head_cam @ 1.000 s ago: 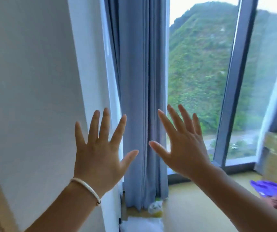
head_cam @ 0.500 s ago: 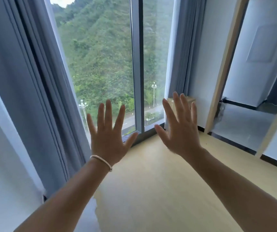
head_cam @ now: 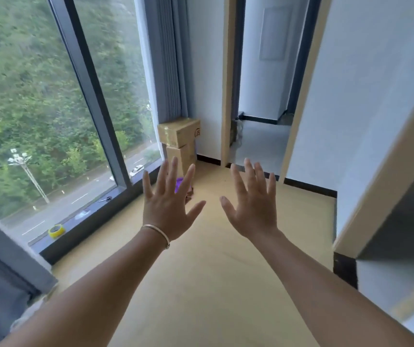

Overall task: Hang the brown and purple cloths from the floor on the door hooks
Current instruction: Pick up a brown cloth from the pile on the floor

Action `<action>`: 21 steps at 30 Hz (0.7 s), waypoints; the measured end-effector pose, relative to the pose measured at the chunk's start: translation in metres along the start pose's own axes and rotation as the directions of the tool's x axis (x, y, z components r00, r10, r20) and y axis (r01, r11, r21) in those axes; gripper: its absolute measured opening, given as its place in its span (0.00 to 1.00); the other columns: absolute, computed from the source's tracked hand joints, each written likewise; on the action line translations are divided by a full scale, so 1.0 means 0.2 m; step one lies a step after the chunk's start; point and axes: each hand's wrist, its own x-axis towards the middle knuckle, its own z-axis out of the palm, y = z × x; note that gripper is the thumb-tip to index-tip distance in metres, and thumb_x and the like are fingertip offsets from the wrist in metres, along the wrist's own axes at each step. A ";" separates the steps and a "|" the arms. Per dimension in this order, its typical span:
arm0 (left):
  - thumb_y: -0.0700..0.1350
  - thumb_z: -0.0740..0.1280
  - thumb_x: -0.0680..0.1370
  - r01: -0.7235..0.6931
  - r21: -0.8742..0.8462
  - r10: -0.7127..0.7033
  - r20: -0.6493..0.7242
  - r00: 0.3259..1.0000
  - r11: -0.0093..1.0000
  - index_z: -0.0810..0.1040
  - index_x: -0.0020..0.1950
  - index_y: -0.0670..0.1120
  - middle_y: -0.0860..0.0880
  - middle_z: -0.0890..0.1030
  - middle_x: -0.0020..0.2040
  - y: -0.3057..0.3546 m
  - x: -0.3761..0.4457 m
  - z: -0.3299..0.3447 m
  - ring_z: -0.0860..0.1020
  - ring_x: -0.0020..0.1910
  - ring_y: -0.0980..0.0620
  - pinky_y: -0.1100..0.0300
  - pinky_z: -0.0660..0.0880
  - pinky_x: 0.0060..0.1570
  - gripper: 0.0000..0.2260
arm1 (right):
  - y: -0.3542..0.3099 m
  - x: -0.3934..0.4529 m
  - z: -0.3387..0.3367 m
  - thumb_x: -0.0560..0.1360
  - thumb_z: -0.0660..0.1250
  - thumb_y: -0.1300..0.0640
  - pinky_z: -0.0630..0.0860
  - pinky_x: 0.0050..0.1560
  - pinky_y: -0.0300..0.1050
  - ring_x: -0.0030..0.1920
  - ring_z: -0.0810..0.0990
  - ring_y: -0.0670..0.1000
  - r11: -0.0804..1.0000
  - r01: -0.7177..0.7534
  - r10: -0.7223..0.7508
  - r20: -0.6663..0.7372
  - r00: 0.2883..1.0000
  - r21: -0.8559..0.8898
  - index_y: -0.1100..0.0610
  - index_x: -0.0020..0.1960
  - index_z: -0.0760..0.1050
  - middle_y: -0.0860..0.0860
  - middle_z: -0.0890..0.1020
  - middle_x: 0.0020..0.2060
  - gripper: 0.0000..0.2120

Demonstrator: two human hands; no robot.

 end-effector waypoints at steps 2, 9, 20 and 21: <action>0.70 0.49 0.76 -0.075 -0.030 0.076 0.031 0.997 0.997 0.50 0.79 0.53 0.43 0.48 0.80 0.14 0.07 0.09 0.47 0.78 0.43 0.34 0.44 0.72 0.36 | 0.14 -0.01 0.00 0.77 0.57 0.39 0.50 0.73 0.65 0.77 0.52 0.58 0.998 -0.053 0.054 0.012 0.998 -0.045 0.53 0.77 0.56 0.58 0.56 0.77 0.33; 0.69 0.50 0.76 -0.267 -0.152 0.271 0.002 0.963 0.952 0.46 0.79 0.54 0.43 0.46 0.80 0.58 0.46 0.38 0.45 0.78 0.43 0.33 0.46 0.72 0.36 | 0.59 0.06 0.06 0.78 0.54 0.39 0.47 0.73 0.65 0.77 0.50 0.58 0.955 -0.185 0.203 0.054 0.978 -0.233 0.53 0.78 0.55 0.58 0.55 0.77 0.33; 0.68 0.45 0.78 -0.345 -0.300 0.346 -0.053 0.937 0.889 0.44 0.79 0.55 0.44 0.49 0.80 0.81 1.22 0.84 0.47 0.78 0.44 0.35 0.42 0.72 0.33 | 1.11 0.52 0.35 0.79 0.53 0.40 0.46 0.74 0.63 0.77 0.47 0.56 0.826 -0.321 0.411 0.105 0.905 -0.464 0.50 0.78 0.52 0.55 0.53 0.78 0.31; 0.68 0.45 0.78 -0.346 -0.295 0.349 -0.045 0.936 0.891 0.43 0.79 0.55 0.44 0.48 0.80 0.82 1.29 0.88 0.47 0.78 0.44 0.35 0.42 0.72 0.33 | 1.15 0.57 0.38 0.79 0.53 0.40 0.46 0.74 0.63 0.77 0.47 0.56 0.818 -0.332 0.422 0.097 0.902 -0.470 0.50 0.78 0.52 0.55 0.53 0.78 0.31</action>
